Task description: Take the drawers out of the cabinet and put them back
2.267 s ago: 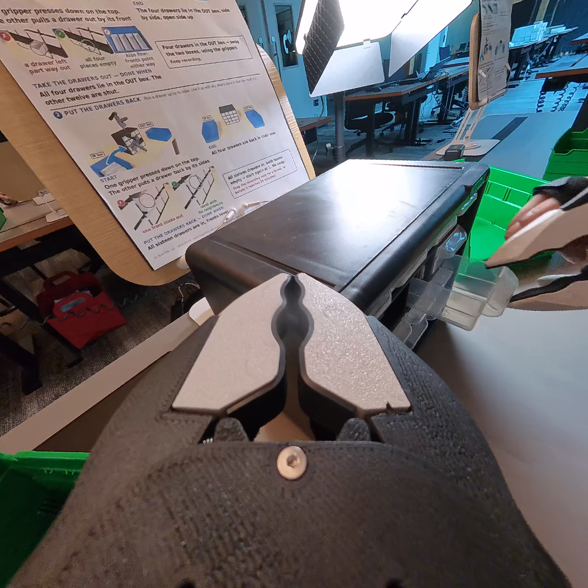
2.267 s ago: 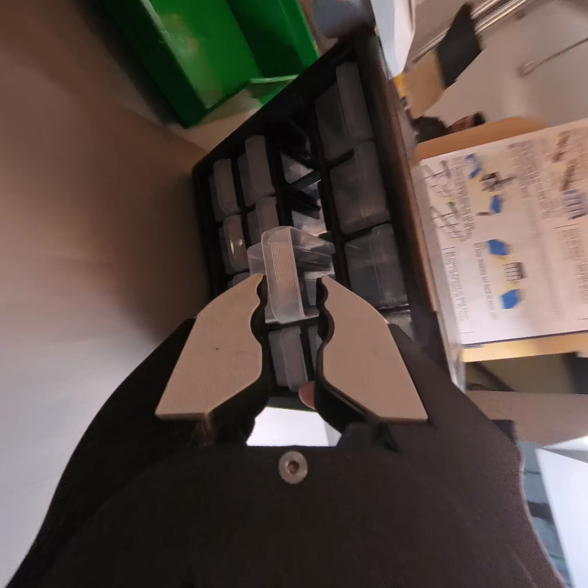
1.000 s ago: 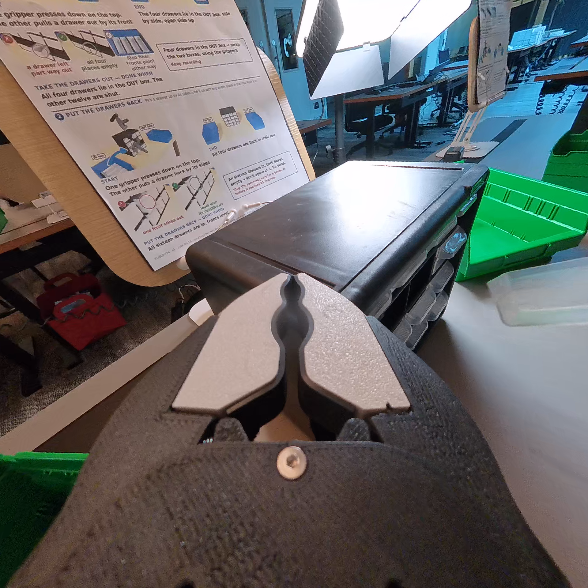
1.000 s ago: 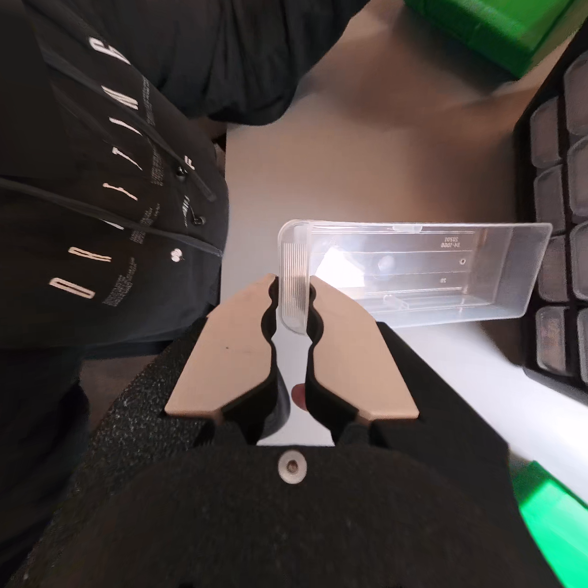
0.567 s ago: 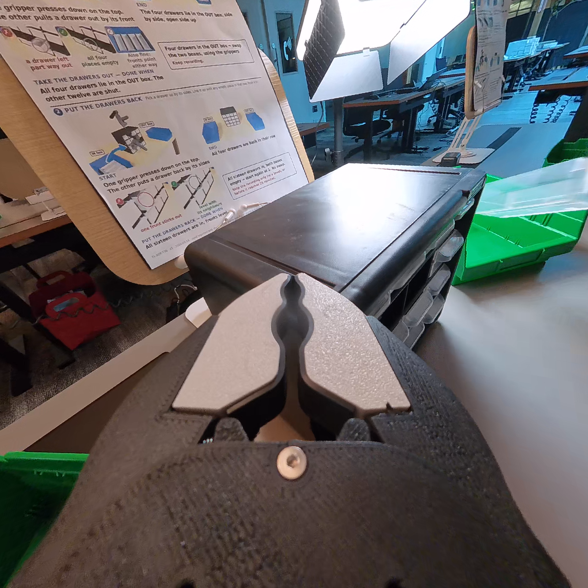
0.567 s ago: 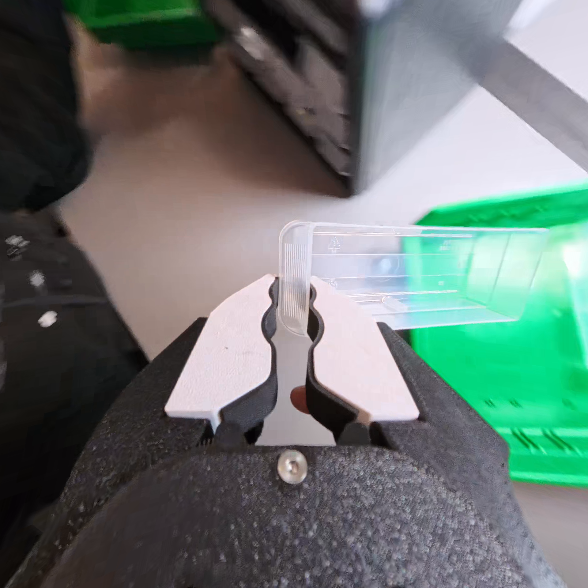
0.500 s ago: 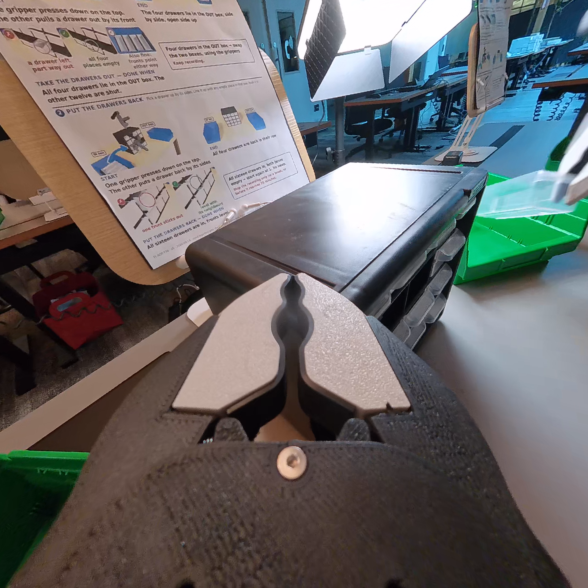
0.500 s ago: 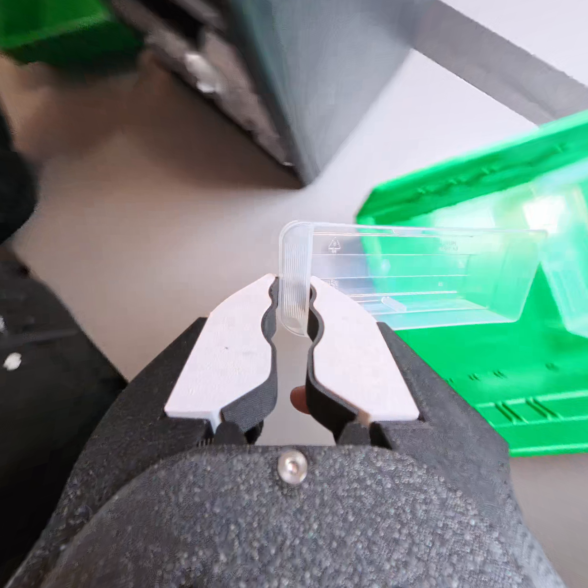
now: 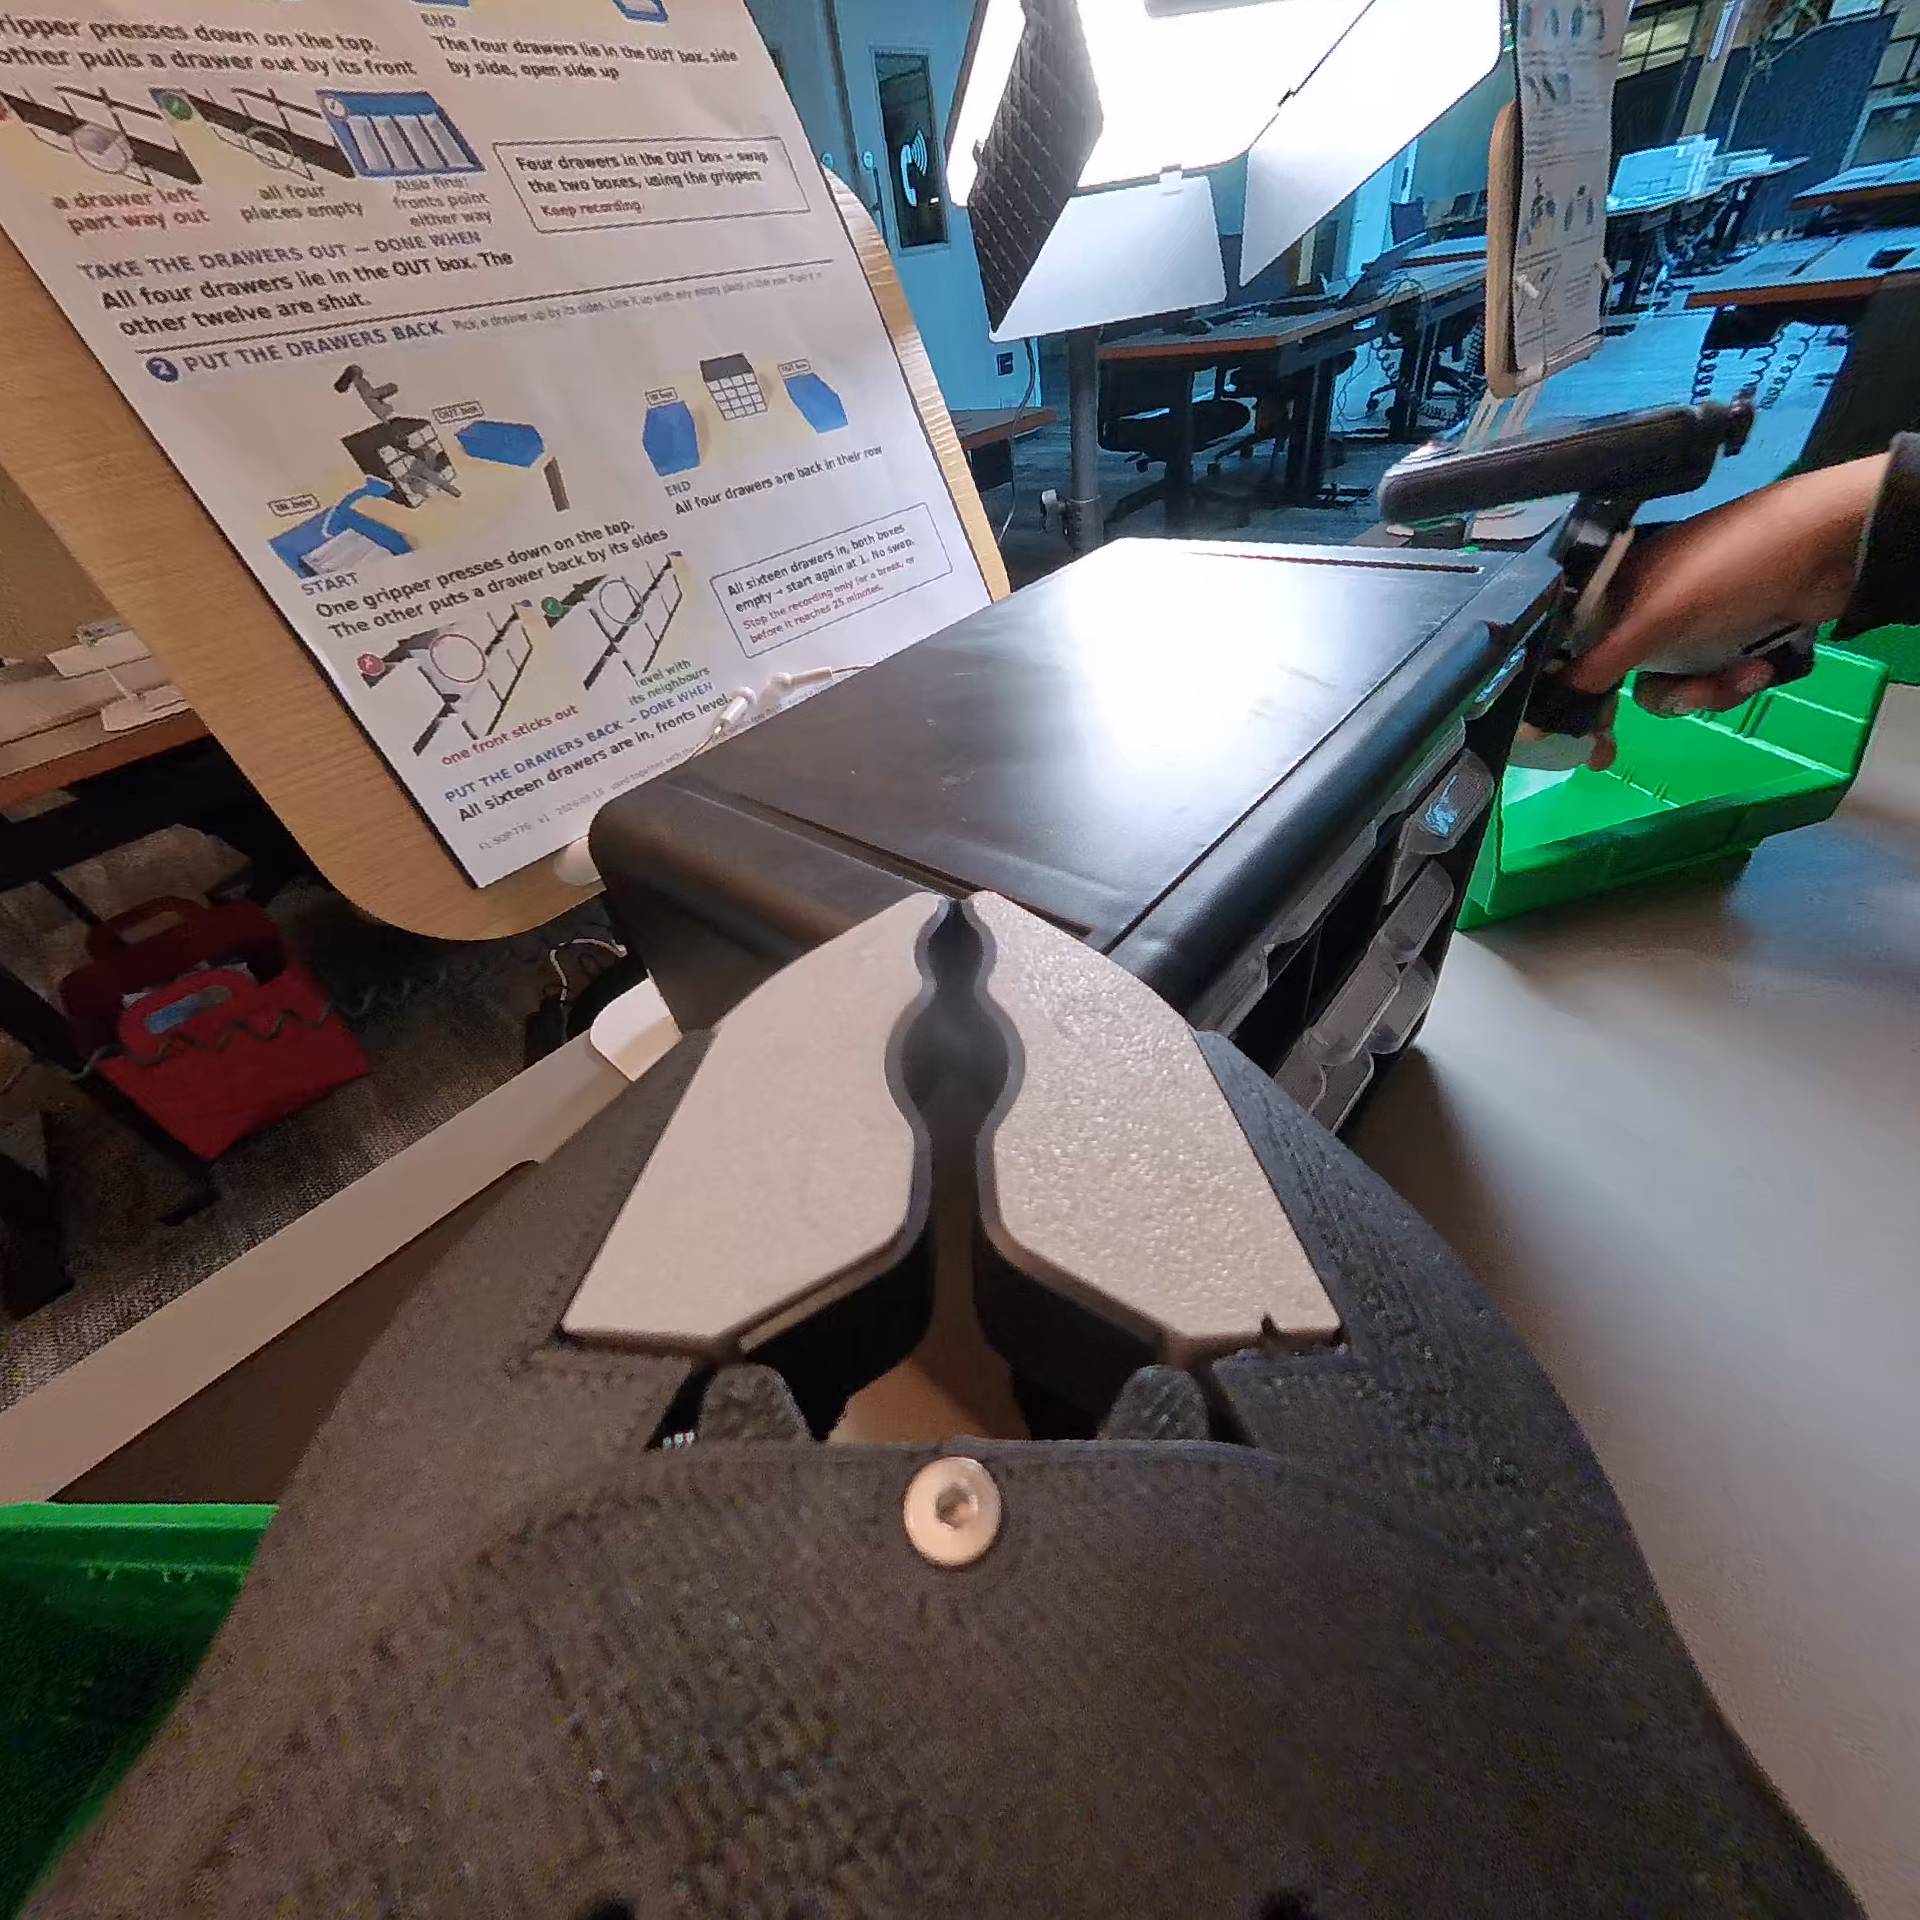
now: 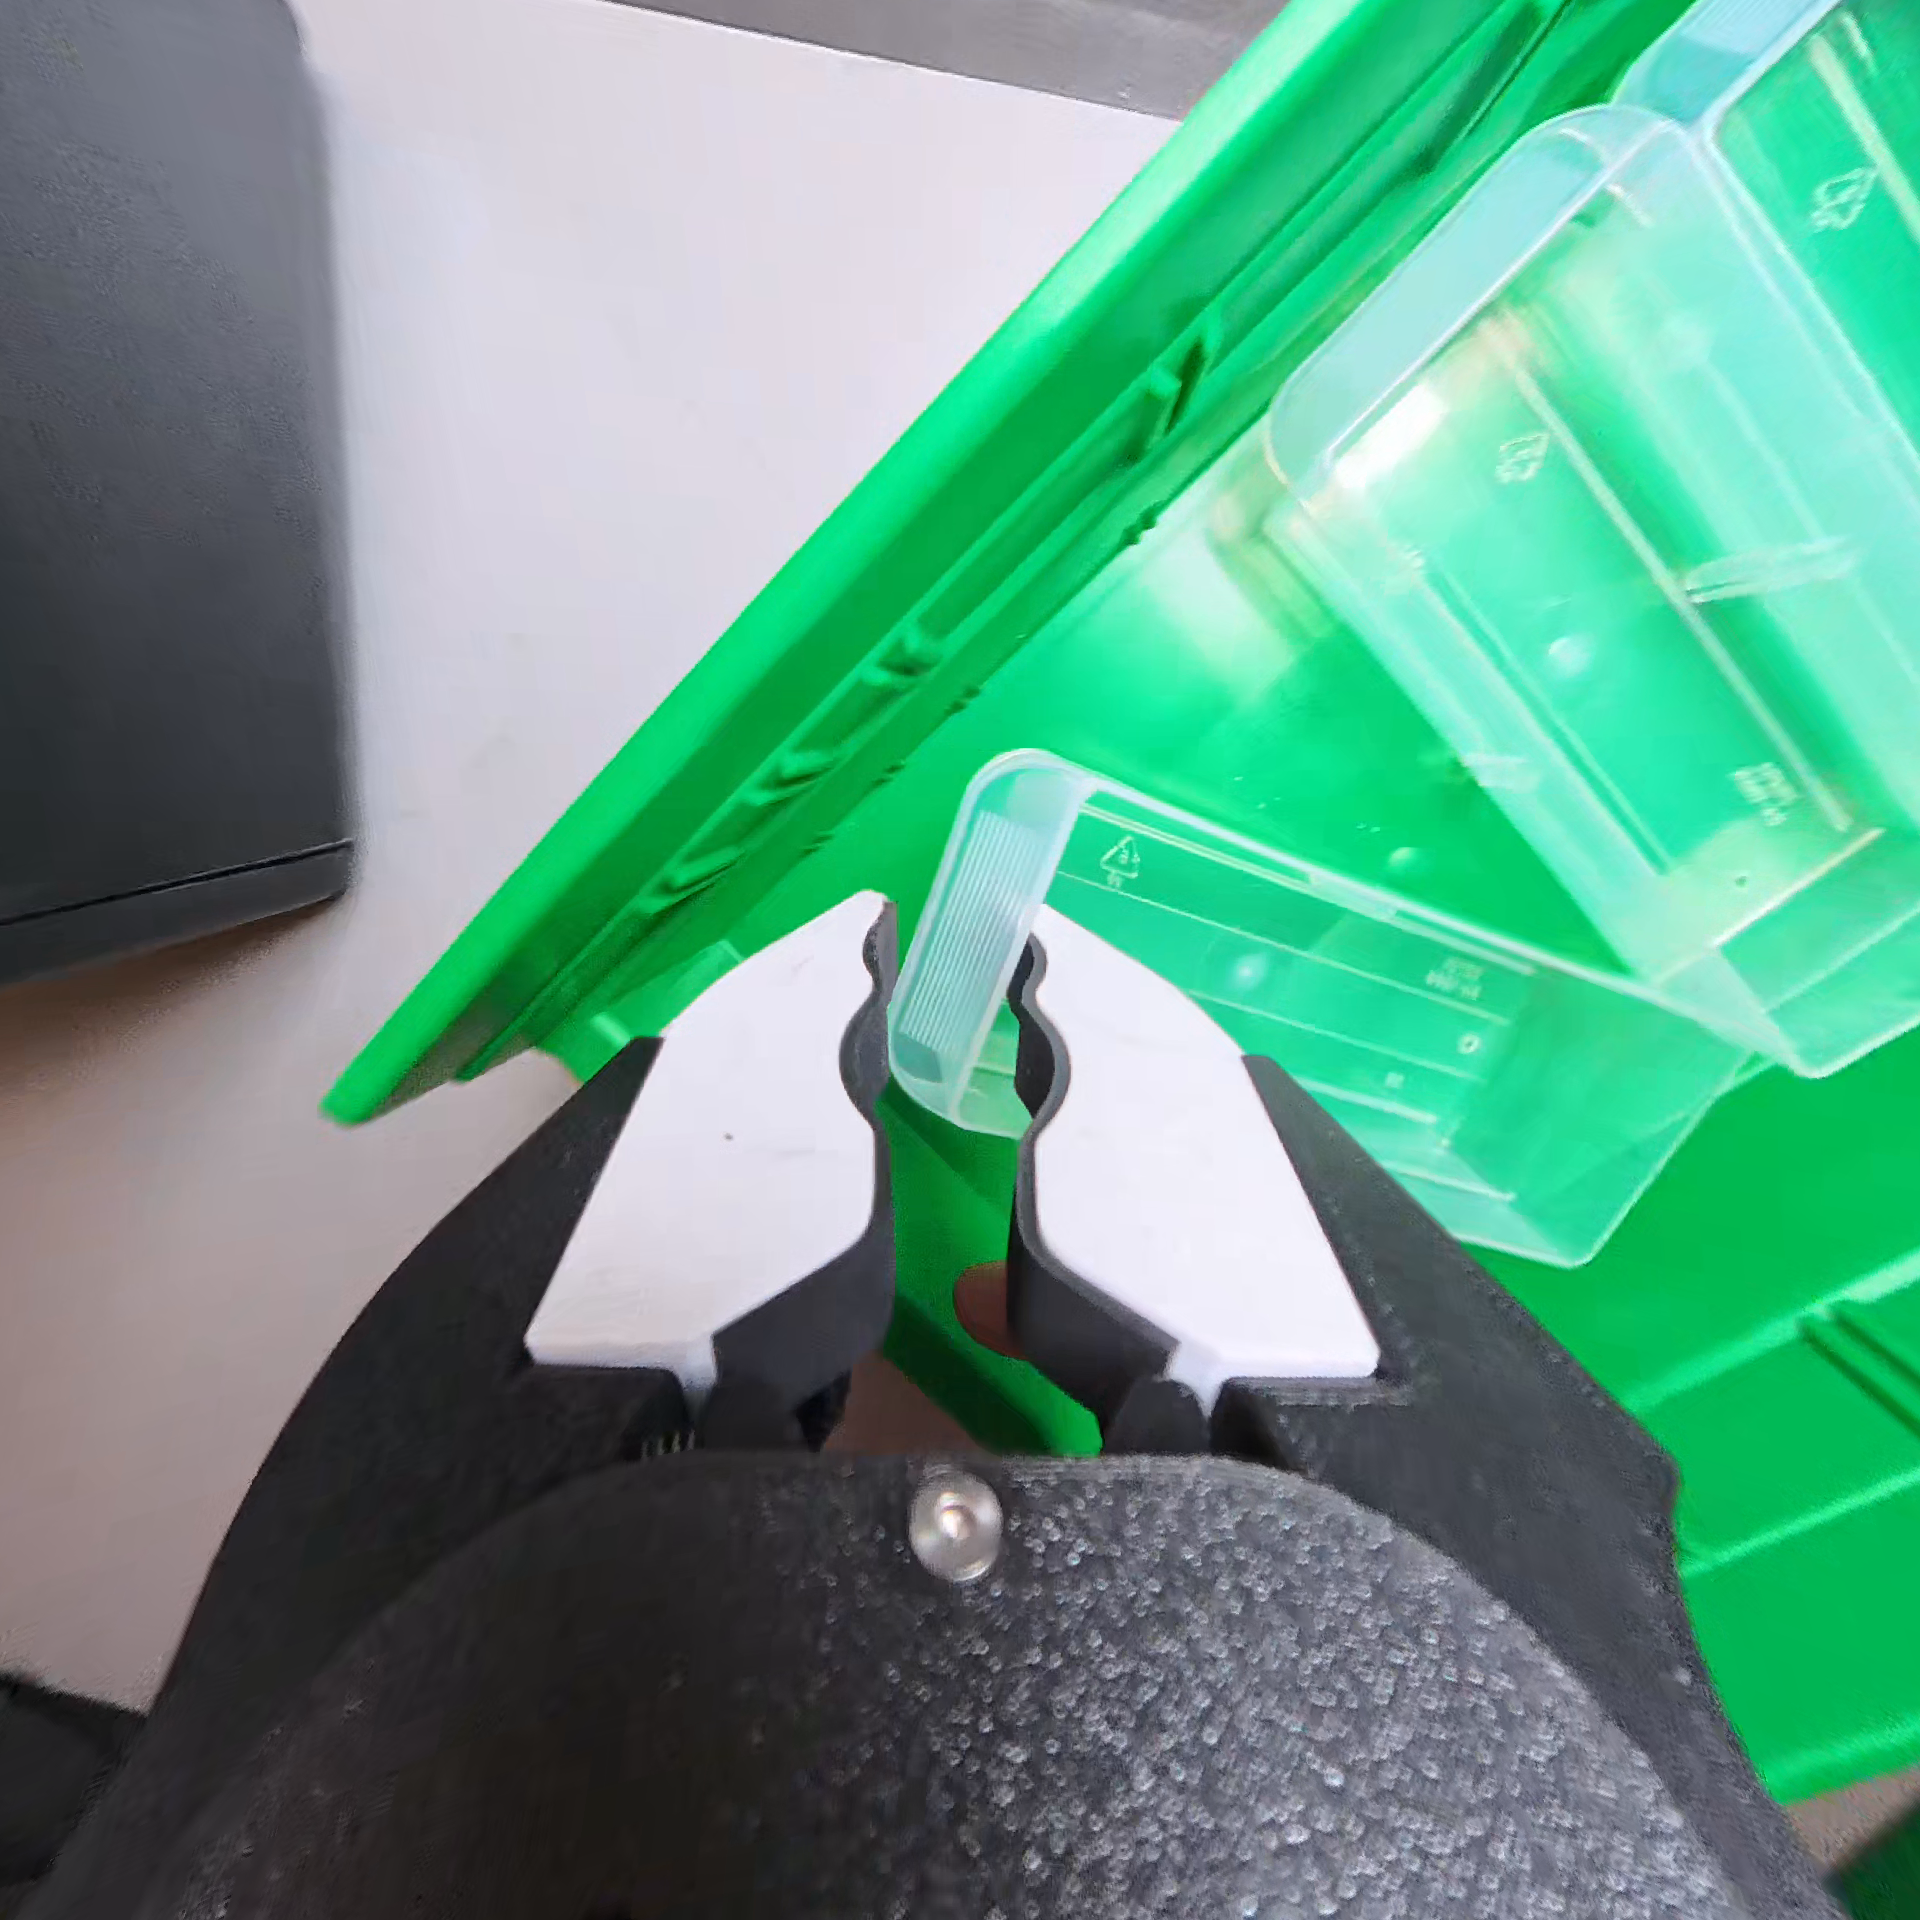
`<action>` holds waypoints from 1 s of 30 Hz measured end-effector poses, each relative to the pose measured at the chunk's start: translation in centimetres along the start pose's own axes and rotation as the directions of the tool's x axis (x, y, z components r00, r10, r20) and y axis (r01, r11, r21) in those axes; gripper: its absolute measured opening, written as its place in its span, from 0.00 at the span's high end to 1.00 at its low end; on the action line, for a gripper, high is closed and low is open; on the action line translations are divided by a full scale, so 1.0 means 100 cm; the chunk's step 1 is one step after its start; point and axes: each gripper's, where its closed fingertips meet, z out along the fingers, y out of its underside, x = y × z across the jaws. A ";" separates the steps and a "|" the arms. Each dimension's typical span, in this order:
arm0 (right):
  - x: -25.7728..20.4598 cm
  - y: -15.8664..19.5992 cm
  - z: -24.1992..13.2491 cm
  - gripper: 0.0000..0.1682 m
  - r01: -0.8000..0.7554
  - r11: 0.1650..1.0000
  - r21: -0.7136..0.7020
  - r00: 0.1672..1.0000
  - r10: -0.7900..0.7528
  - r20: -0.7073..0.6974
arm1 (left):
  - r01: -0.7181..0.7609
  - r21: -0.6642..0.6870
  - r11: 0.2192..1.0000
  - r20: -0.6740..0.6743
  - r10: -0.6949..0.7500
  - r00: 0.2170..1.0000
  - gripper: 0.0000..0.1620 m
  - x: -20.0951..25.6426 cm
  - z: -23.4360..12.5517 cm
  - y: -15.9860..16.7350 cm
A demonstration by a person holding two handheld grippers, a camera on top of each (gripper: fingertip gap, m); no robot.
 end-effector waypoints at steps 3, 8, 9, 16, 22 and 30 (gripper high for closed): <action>0.015 -0.005 0.005 0.86 0.060 0.997 -0.053 0.993 -0.065 -0.098 | 0.001 0.001 1.000 -0.003 -0.001 1.000 1.00 0.000 0.000 0.000; 0.025 -0.014 0.010 0.83 0.161 0.981 -0.112 0.970 -0.178 -0.166 | 0.004 0.005 1.000 -0.006 -0.004 1.000 1.00 0.000 0.001 0.000; 0.026 -0.017 0.011 0.82 0.189 0.976 -0.112 0.963 -0.206 -0.171 | 0.004 0.005 1.000 -0.007 -0.004 1.000 1.00 0.000 0.001 0.000; 0.025 -0.030 0.021 0.77 0.551 0.826 -0.117 0.798 -0.563 -0.214 | 0.007 0.011 1.000 -0.011 -0.007 1.000 1.00 -0.001 0.001 0.000; 0.033 -0.036 0.024 0.73 0.737 0.653 -0.174 0.591 -0.747 -0.304 | 0.022 0.020 1.000 -0.021 -0.022 1.000 1.00 -0.001 0.001 0.000; 0.032 -0.035 0.016 0.70 0.751 0.647 -0.130 0.595 -0.749 -0.294 | 0.033 0.027 0.999 -0.028 -0.032 0.999 1.00 -0.001 0.001 0.000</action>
